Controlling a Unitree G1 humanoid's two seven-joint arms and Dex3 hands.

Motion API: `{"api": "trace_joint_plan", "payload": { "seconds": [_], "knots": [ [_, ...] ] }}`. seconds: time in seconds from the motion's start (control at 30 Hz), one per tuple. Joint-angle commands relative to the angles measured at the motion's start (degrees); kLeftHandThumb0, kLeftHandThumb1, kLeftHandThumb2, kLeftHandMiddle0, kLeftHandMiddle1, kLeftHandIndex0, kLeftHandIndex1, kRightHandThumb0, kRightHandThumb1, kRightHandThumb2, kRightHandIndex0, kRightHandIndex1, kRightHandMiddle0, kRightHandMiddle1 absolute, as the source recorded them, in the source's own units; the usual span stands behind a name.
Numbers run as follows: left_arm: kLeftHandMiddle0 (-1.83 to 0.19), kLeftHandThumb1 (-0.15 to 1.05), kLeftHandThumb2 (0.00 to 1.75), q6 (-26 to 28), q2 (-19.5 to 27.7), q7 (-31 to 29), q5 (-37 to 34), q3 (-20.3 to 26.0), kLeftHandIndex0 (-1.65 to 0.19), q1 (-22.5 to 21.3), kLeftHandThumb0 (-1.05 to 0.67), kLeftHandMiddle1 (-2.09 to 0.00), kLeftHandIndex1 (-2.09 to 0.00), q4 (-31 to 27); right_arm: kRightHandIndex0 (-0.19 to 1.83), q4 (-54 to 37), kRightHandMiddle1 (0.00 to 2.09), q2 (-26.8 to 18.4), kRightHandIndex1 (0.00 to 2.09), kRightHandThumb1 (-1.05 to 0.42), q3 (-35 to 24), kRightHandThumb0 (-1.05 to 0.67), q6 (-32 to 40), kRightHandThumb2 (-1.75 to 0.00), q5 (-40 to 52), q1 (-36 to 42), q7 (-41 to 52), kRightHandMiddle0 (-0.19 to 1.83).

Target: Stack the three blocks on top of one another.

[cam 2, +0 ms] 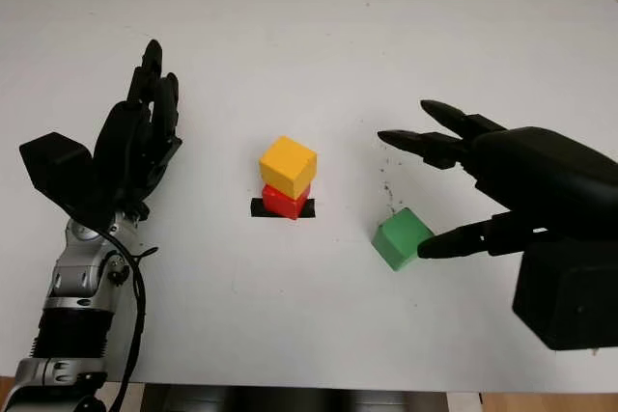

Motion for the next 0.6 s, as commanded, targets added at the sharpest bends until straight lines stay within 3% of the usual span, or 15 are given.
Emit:
{"api": "trace_joint_plan", "payload": {
  "seconds": [0.0,0.57],
  "knots": [
    [0.19,1.05,0.68,-0.47,0.79,-0.36,0.0,0.41,0.19,-0.59,-0.75,-0.04,-0.02,0.01,-0.06,0.95,0.09,-0.49,0.06,-0.94,1.17,-0.66,-2.03,-0.04,-1.24,-0.55,-1.07,0.25],
    [0.18,1.05,0.66,0.06,1.3,-0.72,-0.05,0.9,0.17,-0.99,-0.77,-0.04,-0.03,-0.18,0.0,3.96,0.13,-3.88,0.07,-0.88,3.91,-0.67,-2.89,-0.05,-2.13,-2.9,2.61,0.36]
  ]
}}
